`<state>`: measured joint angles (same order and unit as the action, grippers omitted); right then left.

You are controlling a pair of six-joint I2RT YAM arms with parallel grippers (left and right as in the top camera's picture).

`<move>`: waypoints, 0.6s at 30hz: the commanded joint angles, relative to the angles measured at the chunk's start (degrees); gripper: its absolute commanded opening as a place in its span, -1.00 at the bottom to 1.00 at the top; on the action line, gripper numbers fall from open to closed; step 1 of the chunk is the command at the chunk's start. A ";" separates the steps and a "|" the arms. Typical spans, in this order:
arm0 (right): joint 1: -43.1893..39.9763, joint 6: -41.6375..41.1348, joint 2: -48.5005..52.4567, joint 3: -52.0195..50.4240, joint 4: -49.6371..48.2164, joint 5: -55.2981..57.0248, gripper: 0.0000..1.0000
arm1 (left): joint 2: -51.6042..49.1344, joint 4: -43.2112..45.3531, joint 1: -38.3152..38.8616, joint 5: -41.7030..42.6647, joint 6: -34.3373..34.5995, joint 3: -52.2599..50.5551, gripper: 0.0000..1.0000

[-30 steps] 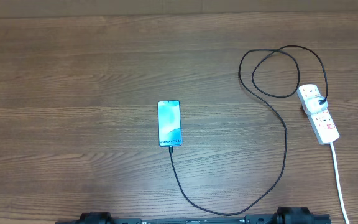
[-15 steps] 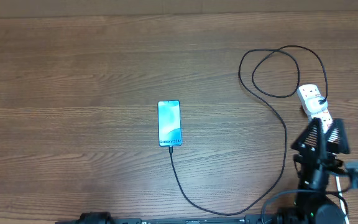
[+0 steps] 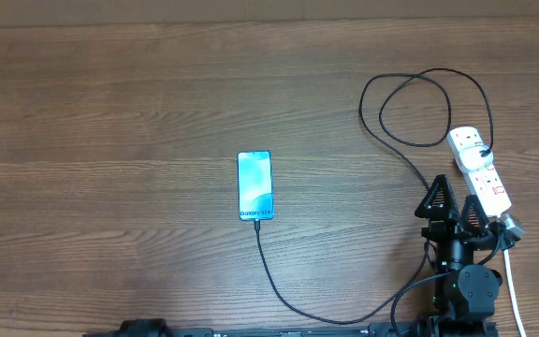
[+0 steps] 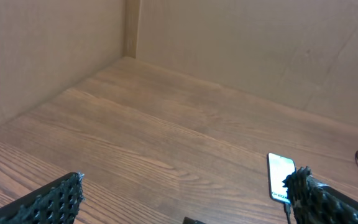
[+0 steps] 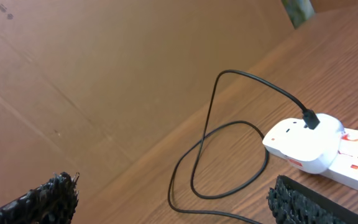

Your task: Plug charger to phone and switch on socket

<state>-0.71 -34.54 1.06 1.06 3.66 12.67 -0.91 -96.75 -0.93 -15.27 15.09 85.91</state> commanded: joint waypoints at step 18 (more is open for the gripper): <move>-2.78 16.74 -0.90 -0.63 0.42 -4.50 1.00 | 0.61 -0.02 0.20 -0.57 0.55 0.09 0.99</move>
<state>-2.31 -29.36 1.02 1.06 3.86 12.29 -0.91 -96.75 -0.93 -15.27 15.09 85.91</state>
